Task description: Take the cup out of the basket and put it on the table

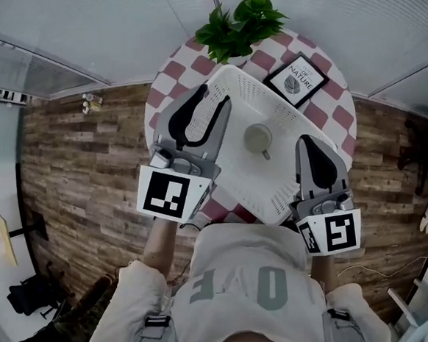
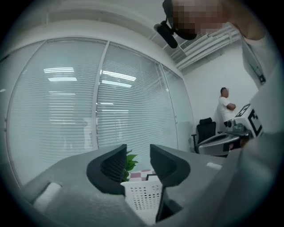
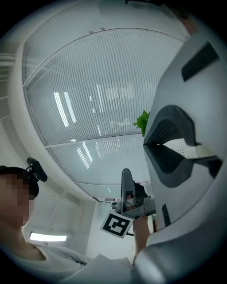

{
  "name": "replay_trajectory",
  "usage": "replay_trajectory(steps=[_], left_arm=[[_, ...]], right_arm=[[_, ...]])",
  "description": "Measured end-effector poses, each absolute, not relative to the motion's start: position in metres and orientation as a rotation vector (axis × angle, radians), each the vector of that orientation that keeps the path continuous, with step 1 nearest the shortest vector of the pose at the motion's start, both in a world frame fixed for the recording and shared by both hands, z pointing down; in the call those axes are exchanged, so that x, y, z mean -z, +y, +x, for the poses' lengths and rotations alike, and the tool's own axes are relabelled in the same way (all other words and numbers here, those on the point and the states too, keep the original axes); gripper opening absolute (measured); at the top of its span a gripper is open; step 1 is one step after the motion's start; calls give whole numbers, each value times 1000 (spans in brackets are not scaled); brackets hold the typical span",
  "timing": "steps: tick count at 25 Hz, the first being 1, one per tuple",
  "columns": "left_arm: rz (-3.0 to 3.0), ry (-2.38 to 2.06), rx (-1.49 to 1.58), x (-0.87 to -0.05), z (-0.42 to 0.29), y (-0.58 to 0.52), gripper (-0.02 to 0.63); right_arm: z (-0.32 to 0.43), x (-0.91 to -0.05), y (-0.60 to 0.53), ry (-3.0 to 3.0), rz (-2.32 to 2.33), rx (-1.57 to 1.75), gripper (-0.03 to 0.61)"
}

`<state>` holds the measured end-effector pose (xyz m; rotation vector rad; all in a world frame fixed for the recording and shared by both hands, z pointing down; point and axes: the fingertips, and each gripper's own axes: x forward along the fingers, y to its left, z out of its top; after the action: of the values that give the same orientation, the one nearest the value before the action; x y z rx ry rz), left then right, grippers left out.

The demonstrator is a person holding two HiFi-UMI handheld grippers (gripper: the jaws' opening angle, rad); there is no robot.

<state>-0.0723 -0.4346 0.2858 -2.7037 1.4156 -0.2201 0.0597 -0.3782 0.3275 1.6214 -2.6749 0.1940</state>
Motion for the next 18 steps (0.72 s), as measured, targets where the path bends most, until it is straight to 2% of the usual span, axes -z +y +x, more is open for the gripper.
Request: replay_trajectory(steps=[2, 4, 6, 12, 18], left_arm=[[-2745, 1307, 365, -298, -54, -439, 206], [-2762, 1140, 568, -320, -32, -435, 238], [-2741, 938, 794, -348, -10, -428, 238], [-2625, 293, 1487, -457, 18, -391, 238], [-2448, -85, 1798, -534, 14, -369, 238]], right_arm=[[65, -342, -387, -2721, 1622, -342, 9], [65, -355, -393, -2782, 1610, -526, 9], [67, -363, -398, -2808, 1594, -624, 9], [89, -379, -405, -2743, 1624, -602, 9], [94, -376, -407, -2834, 1546, -585, 9]])
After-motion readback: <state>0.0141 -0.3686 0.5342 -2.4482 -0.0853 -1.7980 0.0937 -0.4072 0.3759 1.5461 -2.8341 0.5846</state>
